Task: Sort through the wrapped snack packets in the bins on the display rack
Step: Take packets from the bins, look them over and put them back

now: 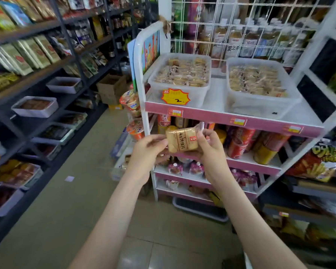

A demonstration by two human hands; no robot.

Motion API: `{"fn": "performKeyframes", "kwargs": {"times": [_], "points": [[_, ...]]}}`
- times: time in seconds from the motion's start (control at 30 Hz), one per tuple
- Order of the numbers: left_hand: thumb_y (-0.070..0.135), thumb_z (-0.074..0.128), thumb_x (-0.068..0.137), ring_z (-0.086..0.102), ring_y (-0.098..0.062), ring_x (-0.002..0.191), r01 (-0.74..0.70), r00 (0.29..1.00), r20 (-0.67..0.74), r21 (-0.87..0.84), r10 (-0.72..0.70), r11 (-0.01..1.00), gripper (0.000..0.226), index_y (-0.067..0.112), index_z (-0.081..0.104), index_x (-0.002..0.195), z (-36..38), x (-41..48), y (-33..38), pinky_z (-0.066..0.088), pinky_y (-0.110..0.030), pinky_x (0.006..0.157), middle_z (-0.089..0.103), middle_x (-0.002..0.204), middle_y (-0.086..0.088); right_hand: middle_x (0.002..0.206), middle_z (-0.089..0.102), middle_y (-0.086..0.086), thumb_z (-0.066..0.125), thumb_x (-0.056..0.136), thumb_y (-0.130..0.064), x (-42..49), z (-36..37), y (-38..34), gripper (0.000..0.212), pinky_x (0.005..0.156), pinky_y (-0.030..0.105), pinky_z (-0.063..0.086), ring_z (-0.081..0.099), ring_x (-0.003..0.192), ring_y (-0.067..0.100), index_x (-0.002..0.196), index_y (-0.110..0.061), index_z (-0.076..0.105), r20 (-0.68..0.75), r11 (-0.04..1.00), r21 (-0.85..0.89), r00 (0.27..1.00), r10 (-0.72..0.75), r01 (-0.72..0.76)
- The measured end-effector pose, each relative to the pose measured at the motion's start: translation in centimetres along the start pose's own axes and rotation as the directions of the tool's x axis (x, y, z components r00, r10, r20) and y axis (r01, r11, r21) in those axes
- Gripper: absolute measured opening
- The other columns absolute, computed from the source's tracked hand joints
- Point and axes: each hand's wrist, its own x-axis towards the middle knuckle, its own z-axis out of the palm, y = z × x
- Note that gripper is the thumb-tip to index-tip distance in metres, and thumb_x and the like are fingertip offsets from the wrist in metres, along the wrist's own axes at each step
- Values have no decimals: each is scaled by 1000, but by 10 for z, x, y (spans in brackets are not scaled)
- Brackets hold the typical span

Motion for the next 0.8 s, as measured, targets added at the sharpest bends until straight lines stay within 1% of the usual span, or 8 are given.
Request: {"fn": "performKeyframes", "kwargs": {"times": [0.07,0.13,0.23,0.3,0.4,0.53,0.67,0.8], "points": [[6,57,95,68,-12,68,64,997,39,-131,-59,989,10,5,65,100,-7,-8,-1,57,-27,60,70,82,-5,97,67,13,43,101,-19,-7,6,4,12,63,35,58,70,86,24,103,-8,46,15,994,106,1000,10,-12],[8,55,96,64,-12,64,104,992,85,-202,-88,974,10,2,62,100,-14,-13,-2,56,-25,54,66,84,-10,95,66,13,43,101,-18,-12,15,10,9,61,35,57,68,81,23,96,-10,46,37,978,202,999,37,-44],[8,56,94,63,-14,67,88,990,120,-157,-70,984,8,2,57,99,-27,-18,-1,57,-27,56,61,90,-14,86,68,8,40,102,-17,-19,30,20,11,57,34,52,67,70,19,95,-11,46,41,957,276,996,80,-89],[7,60,92,64,-16,71,57,991,129,-99,-44,993,7,5,56,98,-40,-18,-1,58,-30,62,62,90,-12,84,70,7,39,102,-16,-22,40,26,13,61,36,51,68,70,19,94,-11,46,50,945,316,996,79,-91],[4,62,90,65,-17,78,54,989,137,-20,-51,998,12,7,58,102,-57,-18,-4,56,-29,67,63,93,-9,85,68,10,38,102,-14,-24,55,34,13,66,42,52,67,75,23,92,-10,45,46,940,332,997,67,-79],[0,60,90,61,-8,62,112,980,177,-110,-92,988,21,1,58,111,-72,-16,-5,52,-22,57,62,83,-7,86,63,8,41,101,-11,-26,65,37,15,65,33,50,61,76,18,87,-12,48,12,954,296,999,53,-55],[0,58,92,58,-11,67,111,972,222,-151,-75,982,26,-4,56,118,-76,-13,-9,54,-21,59,59,89,-11,86,63,8,47,99,-13,-27,63,36,15,65,31,46,58,79,21,85,-13,53,-30,962,268,997,65,-55],[2,56,93,62,-12,78,92,973,225,-136,-60,986,14,4,60,107,-77,-12,-16,53,-22,68,67,93,-6,93,61,17,47,99,-15,-31,58,42,11,47,25,45,58,74,25,90,-12,53,-21,956,283,996,82,-73]]}}
